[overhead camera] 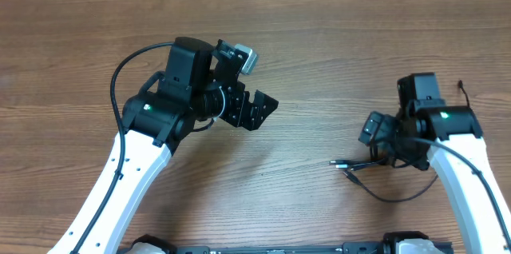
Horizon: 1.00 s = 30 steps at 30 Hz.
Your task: Untangle cables
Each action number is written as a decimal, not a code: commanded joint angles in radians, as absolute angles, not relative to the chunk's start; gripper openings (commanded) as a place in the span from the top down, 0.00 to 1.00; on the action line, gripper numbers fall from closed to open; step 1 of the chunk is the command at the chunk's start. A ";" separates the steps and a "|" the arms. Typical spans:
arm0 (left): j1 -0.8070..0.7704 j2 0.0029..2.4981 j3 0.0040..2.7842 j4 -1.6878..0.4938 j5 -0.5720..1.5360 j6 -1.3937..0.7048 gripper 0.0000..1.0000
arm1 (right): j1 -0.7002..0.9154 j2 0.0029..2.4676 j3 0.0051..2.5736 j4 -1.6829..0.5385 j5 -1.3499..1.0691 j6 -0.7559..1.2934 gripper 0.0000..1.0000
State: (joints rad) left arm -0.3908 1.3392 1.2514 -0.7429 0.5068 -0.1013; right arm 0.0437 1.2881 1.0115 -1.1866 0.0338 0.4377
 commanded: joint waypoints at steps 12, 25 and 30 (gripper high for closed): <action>-0.391 1.328 1.231 -0.782 0.408 -0.090 0.04 | -0.177 1.312 0.782 -0.826 -0.303 0.219 0.00; -0.391 1.357 1.231 -0.778 0.416 -0.090 0.16 | -0.180 1.358 0.694 -0.702 -0.309 0.189 0.47; -0.391 1.357 1.231 -0.784 0.416 -0.092 0.15 | -0.180 1.358 0.694 -0.707 -0.305 0.180 0.44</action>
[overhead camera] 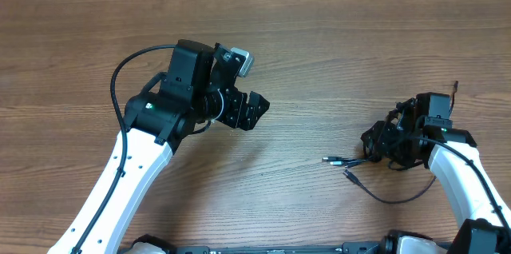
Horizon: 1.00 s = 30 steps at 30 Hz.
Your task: Untangle cables
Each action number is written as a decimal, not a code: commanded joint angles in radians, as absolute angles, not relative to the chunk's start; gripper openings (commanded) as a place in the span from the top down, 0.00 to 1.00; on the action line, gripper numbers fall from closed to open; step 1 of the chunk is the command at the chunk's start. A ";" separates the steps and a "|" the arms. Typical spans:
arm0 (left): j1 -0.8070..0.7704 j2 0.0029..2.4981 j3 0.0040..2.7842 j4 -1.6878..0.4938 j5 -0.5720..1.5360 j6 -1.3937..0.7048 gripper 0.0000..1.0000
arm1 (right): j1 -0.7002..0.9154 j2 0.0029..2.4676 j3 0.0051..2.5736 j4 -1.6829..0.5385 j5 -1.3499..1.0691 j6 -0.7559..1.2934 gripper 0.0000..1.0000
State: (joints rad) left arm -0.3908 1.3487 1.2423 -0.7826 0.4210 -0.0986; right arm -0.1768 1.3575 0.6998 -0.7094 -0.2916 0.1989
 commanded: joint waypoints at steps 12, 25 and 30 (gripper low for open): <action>-0.391 1.357 1.231 -0.779 0.447 -0.094 0.96 | -0.179 1.358 0.697 -0.695 -0.424 0.089 0.96; -0.391 1.357 1.234 -0.801 0.944 0.350 0.34 | -0.178 1.353 0.817 -0.690 -1.317 -0.268 0.96; -0.395 1.357 1.233 -0.800 0.945 0.289 0.13 | -0.167 1.324 0.819 -0.645 -1.459 -0.267 0.96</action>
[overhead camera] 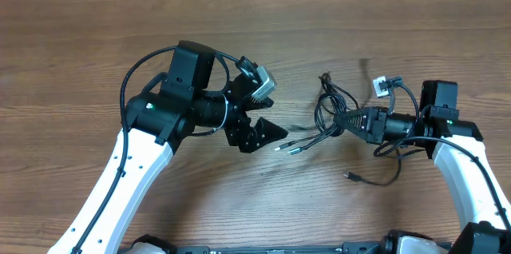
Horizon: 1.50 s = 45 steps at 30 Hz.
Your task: Untangle cables
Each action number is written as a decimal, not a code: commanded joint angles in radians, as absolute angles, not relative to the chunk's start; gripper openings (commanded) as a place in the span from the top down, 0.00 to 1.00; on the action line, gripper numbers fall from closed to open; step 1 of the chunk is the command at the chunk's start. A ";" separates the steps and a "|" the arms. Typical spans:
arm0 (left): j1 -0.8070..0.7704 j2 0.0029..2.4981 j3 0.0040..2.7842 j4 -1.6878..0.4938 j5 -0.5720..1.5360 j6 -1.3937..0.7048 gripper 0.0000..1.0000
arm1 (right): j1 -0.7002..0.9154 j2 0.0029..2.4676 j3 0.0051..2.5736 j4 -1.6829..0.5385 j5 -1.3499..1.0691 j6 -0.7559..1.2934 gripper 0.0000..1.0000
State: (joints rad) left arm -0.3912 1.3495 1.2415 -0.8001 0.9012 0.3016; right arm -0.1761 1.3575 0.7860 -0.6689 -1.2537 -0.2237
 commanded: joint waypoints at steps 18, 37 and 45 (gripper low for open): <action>-0.502 1.361 1.233 -0.675 0.948 0.110 0.19 | -0.031 1.180 0.821 -0.241 -1.494 0.156 0.96; -0.511 1.361 1.233 -0.669 0.771 -0.009 0.22 | 0.044 1.174 0.821 -0.157 -1.427 0.209 0.96; -0.511 1.361 1.233 -0.716 0.559 -0.117 0.19 | 0.044 1.174 0.821 -0.157 -1.441 0.210 0.96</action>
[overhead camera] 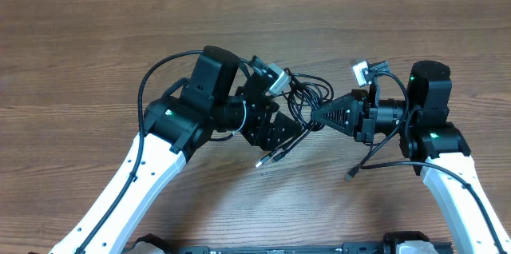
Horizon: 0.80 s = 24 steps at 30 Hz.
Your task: Untangle cables
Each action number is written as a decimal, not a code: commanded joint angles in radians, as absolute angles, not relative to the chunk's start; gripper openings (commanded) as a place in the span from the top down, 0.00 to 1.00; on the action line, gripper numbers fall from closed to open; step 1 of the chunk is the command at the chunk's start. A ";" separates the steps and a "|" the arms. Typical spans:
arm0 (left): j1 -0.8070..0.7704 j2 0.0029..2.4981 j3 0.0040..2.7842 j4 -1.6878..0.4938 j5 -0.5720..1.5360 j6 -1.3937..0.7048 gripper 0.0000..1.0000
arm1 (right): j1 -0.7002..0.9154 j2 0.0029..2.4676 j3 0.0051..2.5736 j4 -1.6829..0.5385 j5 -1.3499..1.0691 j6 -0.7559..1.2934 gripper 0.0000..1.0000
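Observation:
A bundle of thin black cables (307,93) hangs in loops above the table's middle, between the two grippers. My right gripper (317,117) points left and is shut on the bundle. Two plug ends (270,157) dangle below it to the left, and another loose end (351,176) trails down on the right. My left gripper (297,128) points right, its fingertips right at the bundle, close to the right gripper's tips. The overlapping black parts hide whether its jaws are open or closed on a cable.
The wooden table (96,62) stretches all round the arms. Each arm's own black lead curves beside it, the left arm lead (152,86) and the right arm lead (387,162). A white connector (361,71) sits atop the right wrist.
Both arms have closed in on each other. The left gripper moved right up to the bundle, and the right gripper carried the cables further left; the plug ends now dangle lower.
At first the cables lay on the table at the right under my right gripper, the left gripper open and far off. The right gripper then sat lower on them. Later it held the bundle lifted toward the centre. Now both grippers meet at the bundle.

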State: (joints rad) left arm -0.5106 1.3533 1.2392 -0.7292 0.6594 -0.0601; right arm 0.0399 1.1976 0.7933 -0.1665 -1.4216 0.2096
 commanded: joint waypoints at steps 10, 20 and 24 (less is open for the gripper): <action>-0.511 1.361 1.233 -0.564 0.682 -0.138 0.44 | 0.079 1.174 0.821 -0.131 -1.528 0.210 0.96; -0.509 1.361 1.231 -0.572 0.702 -0.102 0.96 | 0.082 1.174 0.820 -0.011 -1.527 0.311 0.62; -0.496 1.361 1.231 -0.607 0.574 -0.073 0.96 | 0.044 1.174 0.820 -0.012 -1.462 0.356 0.22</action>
State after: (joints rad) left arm -0.5087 1.3567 1.2358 -0.5892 0.6636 -0.1158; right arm 0.0742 1.1934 0.7948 -0.0174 -1.5093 0.3088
